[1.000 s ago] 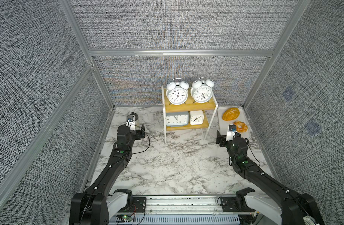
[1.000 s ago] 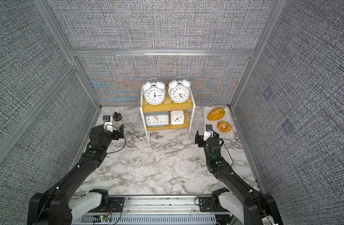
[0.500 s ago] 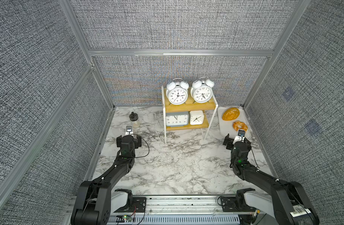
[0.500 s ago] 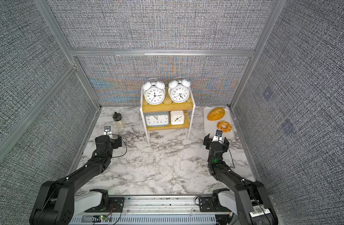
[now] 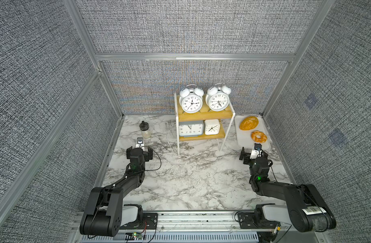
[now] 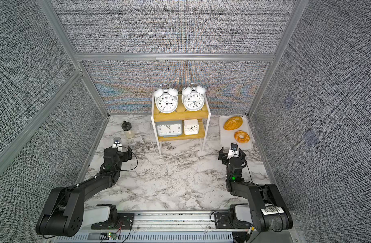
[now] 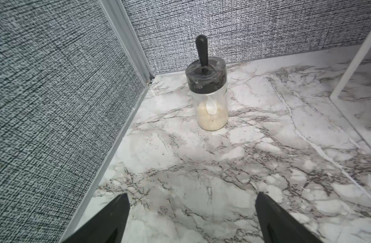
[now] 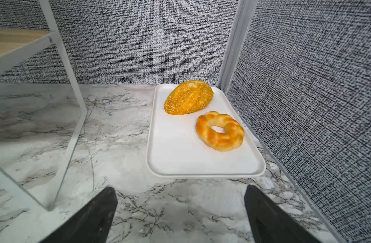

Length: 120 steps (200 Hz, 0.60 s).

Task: Place the alarm clocks on the shelf by style
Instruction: Reset both arms

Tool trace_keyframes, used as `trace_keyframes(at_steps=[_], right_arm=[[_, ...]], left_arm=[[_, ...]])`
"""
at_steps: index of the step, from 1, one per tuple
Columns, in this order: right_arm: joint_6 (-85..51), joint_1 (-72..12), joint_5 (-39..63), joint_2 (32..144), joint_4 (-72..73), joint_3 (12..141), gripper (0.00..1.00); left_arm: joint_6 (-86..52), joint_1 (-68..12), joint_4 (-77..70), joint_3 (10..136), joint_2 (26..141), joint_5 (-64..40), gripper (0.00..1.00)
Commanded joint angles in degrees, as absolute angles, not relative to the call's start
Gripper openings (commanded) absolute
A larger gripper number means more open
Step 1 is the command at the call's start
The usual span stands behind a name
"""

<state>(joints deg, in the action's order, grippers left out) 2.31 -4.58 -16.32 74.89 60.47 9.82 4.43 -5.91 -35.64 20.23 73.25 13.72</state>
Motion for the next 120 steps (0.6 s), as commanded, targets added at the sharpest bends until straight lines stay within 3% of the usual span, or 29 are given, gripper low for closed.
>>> trace_keyframes(at_steps=[1, 61, 120], right_arm=[[2.4, -4.5, -13.1, 75.2, 67.5, 8.9, 0.99], [2.3, -4.5, -10.7, 85.2, 77.4, 8.7, 0.99], [1.3, -3.5, -9.7, 86.9, 72.7, 12.0, 0.99]], left_arm=[[2.2, -5.3, -41.6, 19.7, 74.5, 6.8, 0.99], [2.1, -5.0, -49.6, 21.5, 86.4, 5.0, 0.99], [0.2, -4.6, -44.1, 24.3, 86.5, 7.3, 0.99]])
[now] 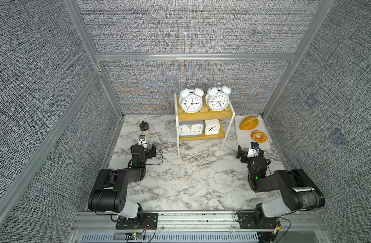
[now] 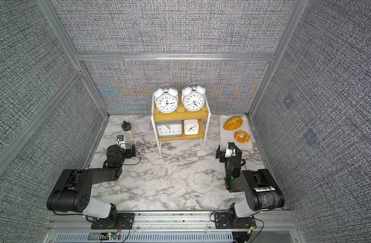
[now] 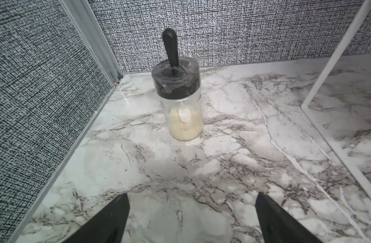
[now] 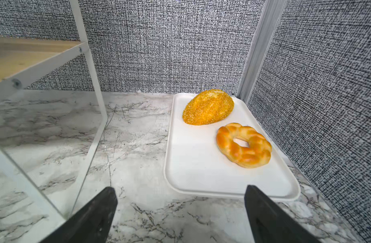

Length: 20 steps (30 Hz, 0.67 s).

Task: Place the alarm clocks on the shelf by style
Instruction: Reset both arms

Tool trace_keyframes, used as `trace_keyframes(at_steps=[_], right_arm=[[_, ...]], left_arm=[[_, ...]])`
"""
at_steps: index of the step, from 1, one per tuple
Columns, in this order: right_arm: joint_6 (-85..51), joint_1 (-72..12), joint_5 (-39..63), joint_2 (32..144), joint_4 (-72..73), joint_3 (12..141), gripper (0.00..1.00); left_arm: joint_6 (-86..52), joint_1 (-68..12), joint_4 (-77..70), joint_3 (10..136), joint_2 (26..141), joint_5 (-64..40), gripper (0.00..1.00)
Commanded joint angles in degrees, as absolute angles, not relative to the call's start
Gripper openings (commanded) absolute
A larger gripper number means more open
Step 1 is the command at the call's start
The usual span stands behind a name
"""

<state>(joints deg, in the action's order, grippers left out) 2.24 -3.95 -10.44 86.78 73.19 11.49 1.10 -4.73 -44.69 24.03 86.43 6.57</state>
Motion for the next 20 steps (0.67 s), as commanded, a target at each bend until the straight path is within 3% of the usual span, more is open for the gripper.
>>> trace_keyframes(at_steps=[1, 20], right_arm=[[1.3, -3.5, -9.7, 86.9, 72.7, 12.0, 0.99], [0.8, -2.3, -7.2, 86.9, 71.2, 12.8, 0.99]], left_arm=[[0.2, -4.6, -44.2, 24.2, 86.5, 7.3, 0.99], [0.2, -4.5, -44.1, 24.3, 86.5, 7.3, 0.99]])
